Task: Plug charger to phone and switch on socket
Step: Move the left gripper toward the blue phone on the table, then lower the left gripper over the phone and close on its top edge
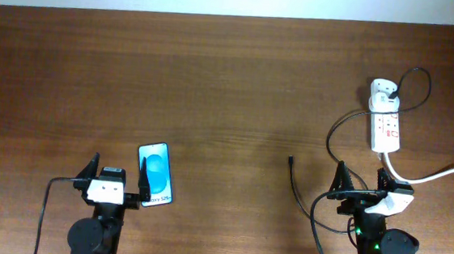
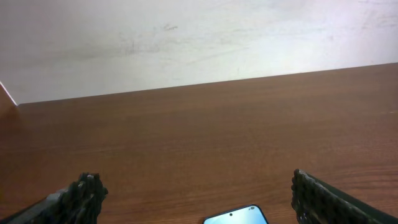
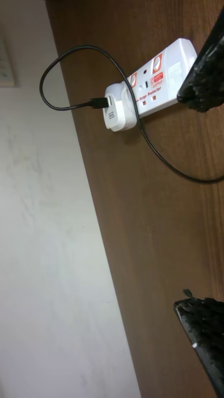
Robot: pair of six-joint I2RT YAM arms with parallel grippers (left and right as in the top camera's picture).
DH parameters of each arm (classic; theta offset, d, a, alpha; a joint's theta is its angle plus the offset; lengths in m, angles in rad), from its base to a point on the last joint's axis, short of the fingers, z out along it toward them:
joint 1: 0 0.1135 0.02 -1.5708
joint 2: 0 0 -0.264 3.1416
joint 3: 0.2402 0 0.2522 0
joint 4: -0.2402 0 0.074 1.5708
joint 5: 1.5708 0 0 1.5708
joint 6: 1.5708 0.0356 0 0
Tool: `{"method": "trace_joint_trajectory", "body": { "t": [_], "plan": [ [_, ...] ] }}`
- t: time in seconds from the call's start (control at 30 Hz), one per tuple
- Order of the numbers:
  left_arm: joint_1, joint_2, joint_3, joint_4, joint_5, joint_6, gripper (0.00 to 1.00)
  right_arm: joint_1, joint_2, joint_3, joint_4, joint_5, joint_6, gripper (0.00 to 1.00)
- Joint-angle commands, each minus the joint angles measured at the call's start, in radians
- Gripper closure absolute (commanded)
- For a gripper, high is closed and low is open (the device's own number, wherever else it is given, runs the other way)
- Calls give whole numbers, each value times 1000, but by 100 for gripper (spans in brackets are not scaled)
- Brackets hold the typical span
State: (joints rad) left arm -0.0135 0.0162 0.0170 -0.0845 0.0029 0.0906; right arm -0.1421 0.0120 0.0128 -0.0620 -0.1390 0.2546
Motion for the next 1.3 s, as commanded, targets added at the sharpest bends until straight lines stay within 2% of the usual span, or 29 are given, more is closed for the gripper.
{"method": "trace_joint_trajectory", "body": {
  "t": [0.0, 0.07, 0.13, 0.2, 0.33, 0.5, 0.63, 0.73, 0.77, 0.97, 1.17, 1.27],
  "plan": [
    [6, -10, -8, 2, -3, 20, 1, 6, -8, -7, -2, 5, -3, 2],
    [6, -10, -8, 10, 7, 19, 1, 6, -8, -7, -2, 5, -3, 2],
    [5, -10, 3, 5, 101, 9, 1, 6, -8, -7, -2, 5, -3, 2],
    [5, -10, 92, -165, 107, -102, 1, 6, -8, -7, -2, 5, -3, 2],
    [5, -10, 295, -420, 106, -102, 1, 6, -8, -7, -2, 5, -3, 2],
    [5, 56, 479, -618, 124, -152, 1, 6, -8, -7, -2, 5, -3, 2],
    [5, 201, 607, -652, 229, -159, 1, 6, -8, -7, -2, 5, -3, 2],
    [5, 342, 754, -764, 262, -158, 1, 6, -8, -7, -2, 5, -3, 1],
    [5, 345, 762, -777, 333, -158, 1, 6, -8, -7, -2, 5, -3, 2],
    [5, 346, 762, -834, 466, -158, 1, 6, -8, -7, -2, 5, -3, 2],
    [5, 346, 762, -835, 441, -159, 1, 6, -8, -7, -2, 5, -3, 2],
    [5, 357, 762, -834, 391, -211, 1, 6, -8, -7, -2, 5, -3, 2]
  ]
}}
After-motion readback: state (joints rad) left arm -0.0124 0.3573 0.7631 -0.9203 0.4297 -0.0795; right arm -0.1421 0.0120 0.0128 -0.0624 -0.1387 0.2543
